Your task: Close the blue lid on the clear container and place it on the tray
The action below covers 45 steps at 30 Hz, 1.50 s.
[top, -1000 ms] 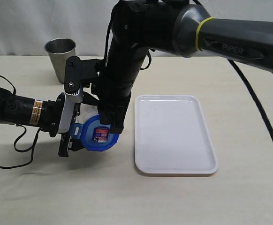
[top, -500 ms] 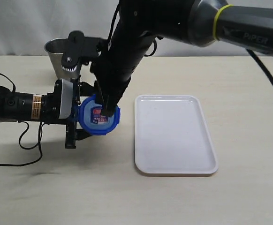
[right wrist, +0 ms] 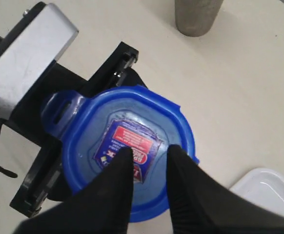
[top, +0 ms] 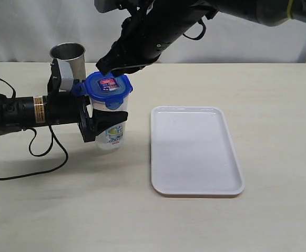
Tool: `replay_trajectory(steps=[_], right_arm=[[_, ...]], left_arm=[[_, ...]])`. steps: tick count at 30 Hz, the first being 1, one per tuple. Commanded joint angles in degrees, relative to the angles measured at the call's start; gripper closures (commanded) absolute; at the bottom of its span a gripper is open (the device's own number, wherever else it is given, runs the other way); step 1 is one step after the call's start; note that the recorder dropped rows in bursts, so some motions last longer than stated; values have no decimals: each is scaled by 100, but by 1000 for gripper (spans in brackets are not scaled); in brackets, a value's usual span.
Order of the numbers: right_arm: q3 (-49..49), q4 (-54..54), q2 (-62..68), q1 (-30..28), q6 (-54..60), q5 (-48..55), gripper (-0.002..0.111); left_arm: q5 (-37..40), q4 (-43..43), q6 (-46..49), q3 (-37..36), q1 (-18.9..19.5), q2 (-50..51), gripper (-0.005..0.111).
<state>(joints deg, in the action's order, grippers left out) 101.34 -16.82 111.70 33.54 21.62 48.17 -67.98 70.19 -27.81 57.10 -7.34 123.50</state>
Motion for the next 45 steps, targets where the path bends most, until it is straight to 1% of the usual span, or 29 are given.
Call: replay_trajectory(steps=[1,7,14,19,25,27,30,33,35,37,38,39,43,45], right_arm=[[-14,-89,191,-12,37,189,85],[-14,-89,459,-12,22,267,85],[-14,-89,525,-12,22,301,85],[-14,-89,525,-12,13,300,85],[-14,-89,525,-12,13,300,85],[-14,-89,525,-12,-1,300,85],[-14,-89,525,-12,-1,300,85],[-14,-89,525,-12,-1,300,85],[-14,-89,525,-12,0,312,85],[-14,-89,525,-12,0,312,85],[-14,-89,525,-12,0,312,85],[-14,-89,525,-12,0,312,85],[-14,-89,525,-12,0,323,85],[-14,-89,525,-12,0,323,85]], left_arm=[[-198,-76,-194,33,20,-66,107],[-198,-64,-637,33,20,-66,107],[-198,-52,-557,33,20,-56,107],[164,59,-526,33,20,-56,107],[216,110,-530,33,24,-56,107],[341,148,-543,33,24,-56,104],[398,250,-520,33,24,-56,89],[398,292,-413,33,24,-56,61],[398,284,-27,33,24,-56,39],[428,208,334,33,24,-56,25],[428,207,433,33,24,-56,21],[455,207,453,33,24,-56,19],[882,279,215,33,24,-56,19],[881,279,230,33,60,-56,19]])
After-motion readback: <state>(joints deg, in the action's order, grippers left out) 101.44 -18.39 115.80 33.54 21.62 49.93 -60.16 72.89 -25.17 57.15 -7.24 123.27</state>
